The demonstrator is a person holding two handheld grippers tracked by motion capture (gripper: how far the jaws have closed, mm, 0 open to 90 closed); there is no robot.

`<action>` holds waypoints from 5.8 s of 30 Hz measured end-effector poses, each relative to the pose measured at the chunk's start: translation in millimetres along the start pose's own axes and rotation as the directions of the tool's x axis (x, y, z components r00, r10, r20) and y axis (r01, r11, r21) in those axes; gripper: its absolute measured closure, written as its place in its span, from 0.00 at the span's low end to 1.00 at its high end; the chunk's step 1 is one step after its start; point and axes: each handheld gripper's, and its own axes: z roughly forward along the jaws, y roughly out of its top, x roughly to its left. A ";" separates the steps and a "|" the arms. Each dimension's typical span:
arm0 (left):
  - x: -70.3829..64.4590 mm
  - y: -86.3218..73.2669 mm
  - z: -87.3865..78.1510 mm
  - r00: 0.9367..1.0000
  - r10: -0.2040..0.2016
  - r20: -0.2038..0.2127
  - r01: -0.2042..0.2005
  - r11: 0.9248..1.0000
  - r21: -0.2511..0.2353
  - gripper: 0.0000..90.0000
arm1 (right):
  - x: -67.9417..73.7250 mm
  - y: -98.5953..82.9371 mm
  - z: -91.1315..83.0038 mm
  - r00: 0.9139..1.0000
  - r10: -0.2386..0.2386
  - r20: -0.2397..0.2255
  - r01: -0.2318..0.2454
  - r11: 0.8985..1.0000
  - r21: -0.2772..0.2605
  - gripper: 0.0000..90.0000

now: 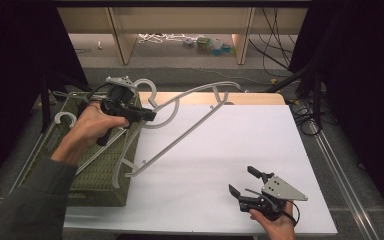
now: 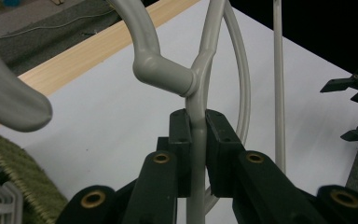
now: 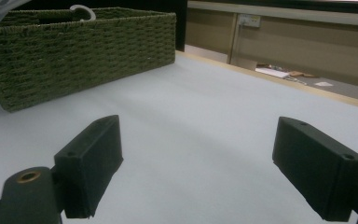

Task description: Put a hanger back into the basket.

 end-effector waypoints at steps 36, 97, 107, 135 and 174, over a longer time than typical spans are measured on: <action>125.1 -77.1 -134.3 0.931 -0.213 -0.295 0.213 0.977 -0.030 0.91 | -0.1 -1.4 1.3 1.000 0.003 0.002 -0.003 1.000 -0.001 0.18; 176.4 -159.0 -57.0 0.877 -0.189 -0.443 0.310 0.925 0.219 0.85 | 0.8 -1.8 2.0 1.000 0.006 0.009 -0.006 1.000 -0.004 0.18; 160.3 -152.7 -98.1 0.840 -0.288 -0.460 0.339 0.940 0.030 0.57 | 0.8 -2.2 2.4 1.000 0.006 0.010 -0.006 1.000 -0.003 0.18; 19.3 -121.6 -111.5 0.958 -0.279 -0.071 0.255 0.936 -0.242 0.38 | 4.0 -0.7 5.0 1.000 0.006 -0.011 -0.006 1.000 -0.012 0.18; -94.8 -110.3 24.7 0.960 -0.103 0.260 0.174 0.948 -0.268 0.32 | 2.8 0.7 1.6 1.000 -0.011 -0.001 0.011 1.000 -0.011 0.18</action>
